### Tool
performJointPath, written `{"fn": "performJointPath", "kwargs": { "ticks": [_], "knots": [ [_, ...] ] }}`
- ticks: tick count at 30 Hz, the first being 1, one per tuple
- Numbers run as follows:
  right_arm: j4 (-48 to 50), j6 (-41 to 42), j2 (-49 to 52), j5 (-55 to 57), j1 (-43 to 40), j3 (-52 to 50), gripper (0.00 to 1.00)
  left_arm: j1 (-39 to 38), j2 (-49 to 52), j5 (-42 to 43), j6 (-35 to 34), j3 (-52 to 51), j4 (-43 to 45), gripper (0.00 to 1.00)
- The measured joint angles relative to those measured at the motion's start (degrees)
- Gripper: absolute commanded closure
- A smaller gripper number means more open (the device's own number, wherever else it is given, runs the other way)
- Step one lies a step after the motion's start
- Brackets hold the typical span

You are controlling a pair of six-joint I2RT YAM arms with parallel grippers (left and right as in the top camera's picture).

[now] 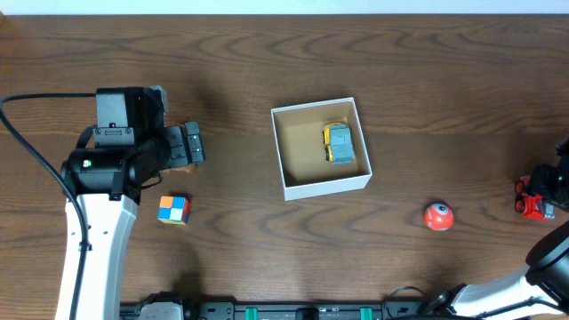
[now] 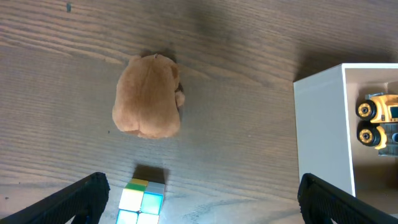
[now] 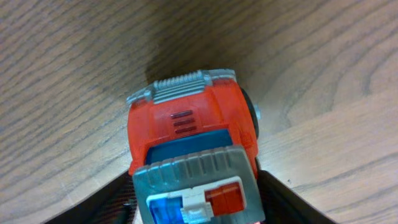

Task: Pack container
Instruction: 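Reach right gripper to the red-grey toy truck and grasp it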

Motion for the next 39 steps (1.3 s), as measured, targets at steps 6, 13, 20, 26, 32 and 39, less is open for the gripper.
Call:
{"fn": "performJointPath", "kwargs": {
  "ticks": [6, 13, 20, 26, 32, 39],
  "knots": [
    [0.4, 0.1, 0.0, -0.2, 0.2, 0.1, 0.53, 0.0, 0.0, 0.0, 0.0, 0.0, 0.0, 0.02],
    [1.6, 0.1, 0.0, -0.3, 1.3, 0.1, 0.69, 0.0, 0.0, 0.0, 0.0, 0.0, 0.0, 0.02],
    [2.2, 0.9, 0.0, -0.5, 1.4, 0.1, 0.99, 0.0, 0.0, 0.0, 0.0, 0.0, 0.0, 0.02],
    [2.4, 3.0, 0.0, -0.4, 1.9, 0.1, 0.99, 0.0, 0.0, 0.0, 0.0, 0.0, 0.0, 0.02],
    [2.9, 5.5, -0.9, -0.2, 4.0, 0.1, 0.99, 0.0, 0.0, 0.0, 0.0, 0.0, 0.0, 0.02],
    [3.0, 7.9, -5.6, -0.2, 8.9, 0.1, 0.99, 0.0, 0.0, 0.0, 0.0, 0.0, 0.0, 0.02]
  ]
}}
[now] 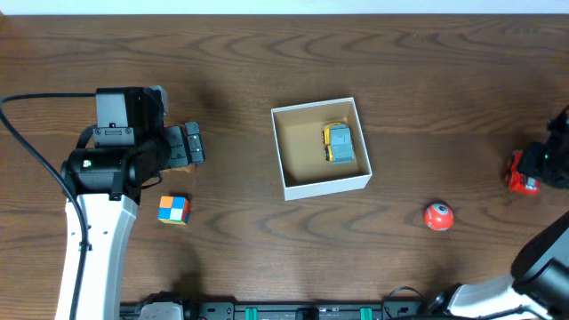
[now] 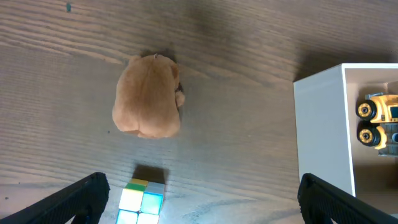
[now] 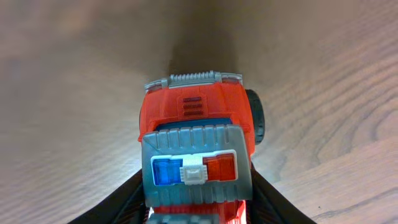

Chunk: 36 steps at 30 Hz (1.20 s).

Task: Pack container
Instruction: 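Reach right gripper to the red-grey toy truck and grasp it, then carry the red truck with right gripper into the box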

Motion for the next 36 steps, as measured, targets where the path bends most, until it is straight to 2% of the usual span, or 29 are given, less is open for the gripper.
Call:
{"fn": "performJointPath", "kwargs": {
  "ticks": [9, 18, 28, 36],
  "knots": [
    [0.0, 1.8, -11.4, 0.6, 9.1, 0.0, 0.99, 0.0, 0.0, 0.0, 0.0, 0.0, 0.0, 0.02],
    [0.0, 4.2, -18.6, 2.3, 20.5, 0.0, 0.99, 0.0, 0.0, 0.0, 0.0, 0.0, 0.0, 0.02],
    [-0.5, 14.6, -25.9, 4.9, 40.2, 1.8, 0.98, 0.0, 0.0, 0.0, 0.0, 0.0, 0.0, 0.02],
    [-0.2, 22.7, -26.4, 7.2, 57.0, 5.0, 0.98, 0.0, 0.0, 0.0, 0.0, 0.0, 0.0, 0.02]
  ]
}}
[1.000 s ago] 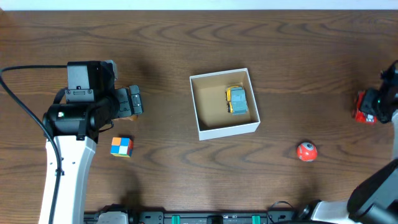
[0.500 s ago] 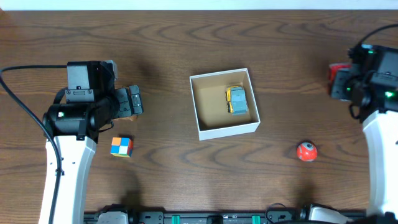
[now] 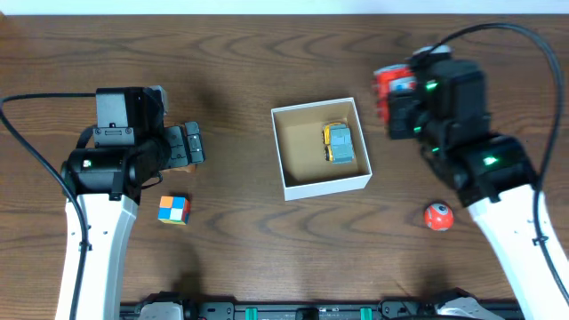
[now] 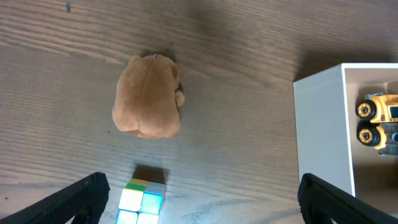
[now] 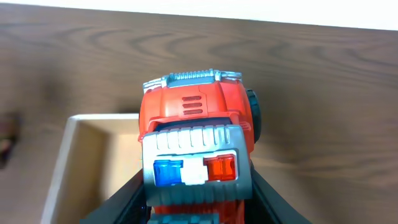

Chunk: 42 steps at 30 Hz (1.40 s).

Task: Pack container
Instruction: 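Carry the red truck with right gripper into the box, then lower red truck beside yellow truck and push it into place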

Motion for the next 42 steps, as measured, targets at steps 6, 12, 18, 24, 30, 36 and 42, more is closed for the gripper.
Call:
{"fn": "performJointPath", "kwargs": {
  "ticks": [6, 12, 18, 24, 30, 36, 42],
  "knots": [
    [1.3, 3.1, 4.2, 1.8, 9.3, 0.0, 0.99, 0.0, 0.0, 0.0, 0.0, 0.0, 0.0, 0.02],
    [2.7, 6.4, 12.4, 2.0, 14.0, 0.0, 0.98, 0.0, 0.0, 0.0, 0.0, 0.0, 0.0, 0.02],
    [3.0, 9.7, 18.0, 2.1, 15.5, 0.0, 0.98, 0.0, 0.0, 0.0, 0.0, 0.0, 0.0, 0.02],
    [3.4, 13.7, 22.0, 2.1, 15.7, 0.0, 0.98, 0.0, 0.0, 0.0, 0.0, 0.0, 0.0, 0.02],
    [5.4, 15.1, 27.2, 1.7, 15.7, 0.0, 0.99, 0.0, 0.0, 0.0, 0.0, 0.0, 0.0, 0.02],
    [8.5, 15.4, 30.6, 1.7, 15.7, 0.0, 0.99, 0.0, 0.0, 0.0, 0.0, 0.0, 0.0, 0.02],
    [10.7, 15.4, 32.2, 1.6, 15.3, 0.0, 0.99, 0.0, 0.0, 0.0, 0.0, 0.0, 0.0, 0.02]
  ]
}}
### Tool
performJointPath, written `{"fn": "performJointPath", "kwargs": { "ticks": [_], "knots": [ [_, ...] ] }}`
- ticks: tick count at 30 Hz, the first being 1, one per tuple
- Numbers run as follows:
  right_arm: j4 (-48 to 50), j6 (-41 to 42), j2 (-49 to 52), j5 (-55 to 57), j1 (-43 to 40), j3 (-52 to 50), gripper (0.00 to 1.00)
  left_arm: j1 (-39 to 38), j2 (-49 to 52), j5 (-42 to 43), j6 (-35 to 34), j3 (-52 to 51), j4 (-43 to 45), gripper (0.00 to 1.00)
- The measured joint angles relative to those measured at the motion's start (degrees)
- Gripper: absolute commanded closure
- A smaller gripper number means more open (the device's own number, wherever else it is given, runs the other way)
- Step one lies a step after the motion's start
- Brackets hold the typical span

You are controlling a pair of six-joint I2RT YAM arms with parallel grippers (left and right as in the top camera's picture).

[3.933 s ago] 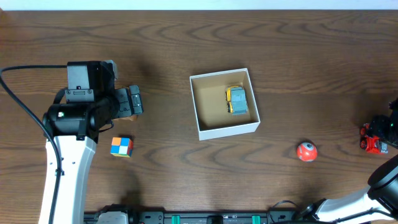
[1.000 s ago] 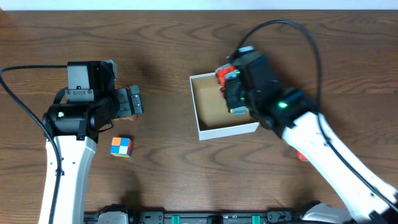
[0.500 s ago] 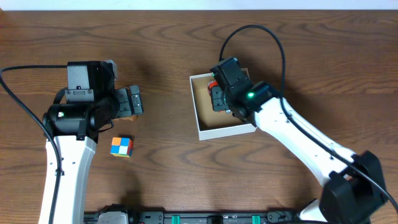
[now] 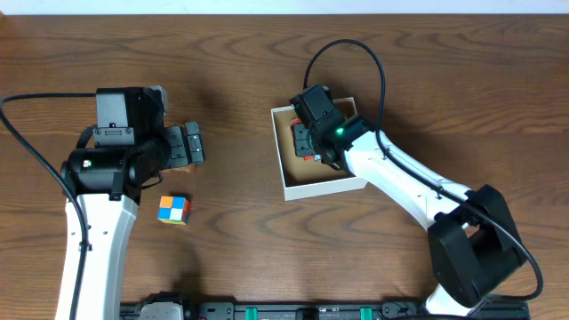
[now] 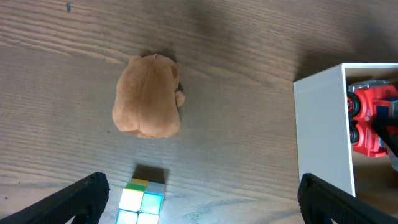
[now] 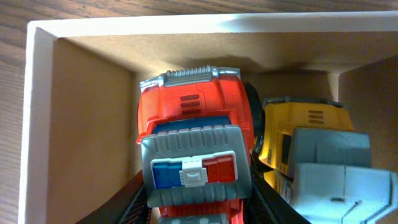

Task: Pack container
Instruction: 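Lower red truck beside yellow truck and push it into place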

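The white cardboard box [image 4: 324, 186] sits mid-table. My right gripper [image 4: 311, 140] is down inside it, shut on a red toy fire truck [image 6: 196, 140] with a grey roof and blue-red light bar. That truck stands at the box's left side, right beside a yellow and grey truck [image 6: 311, 155] lying in the box. In the left wrist view the red truck [image 5: 372, 118] shows behind the box wall [image 5: 320, 137]. My left gripper [image 5: 199, 199] hangs open above a brown plush toy [image 5: 148, 96] and a coloured cube [image 5: 142, 200].
The cube [image 4: 174, 210] lies on the wooden table left of the box, below my left gripper [image 4: 191, 145]. My right arm [image 4: 418, 187] stretches from the lower right across the table to the box.
My right gripper has moved from above the table just right of the box to inside the box, still shut on the red truck. The left arm, plush and cube are unchanged.
My right gripper was shut on the red truck at the table's far right edge, then held it slightly higher there. After that it was beside the box's upper right corner, and now the truck is inside the box next to the yellow one. My left gripper stayed still and open.
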Motion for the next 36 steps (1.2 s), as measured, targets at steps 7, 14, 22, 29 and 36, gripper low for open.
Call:
{"fn": "performJointPath", "kwargs": {
  "ticks": [7, 14, 22, 29, 36],
  "knots": [
    [0.2, 0.0, 0.6, 0.0, -0.9, 0.0, 0.98, 0.0, 0.0, 0.0, 0.0, 0.0, 0.0, 0.02],
    [0.0, 1.0, 0.6, 0.0, -0.9, 0.0, 0.87, 0.0, 0.0, 0.0, 0.0, 0.0, -0.2, 0.02],
    [0.0, 1.4, 0.6, 0.0, -0.9, 0.0, 0.59, 0.0, 0.0, 0.0, 0.0, 0.0, -0.2, 0.02],
    [0.0, 2.1, 0.6, -0.1, -0.9, 0.0, 0.41, 0.0, 0.0, 0.0, 0.0, 0.0, -0.2, 0.02],
    [0.0, 2.1, 0.6, -0.1, -0.9, 0.0, 0.41, 0.0, 0.0, 0.0, 0.0, 0.0, -0.2, 0.02]
  ]
}}
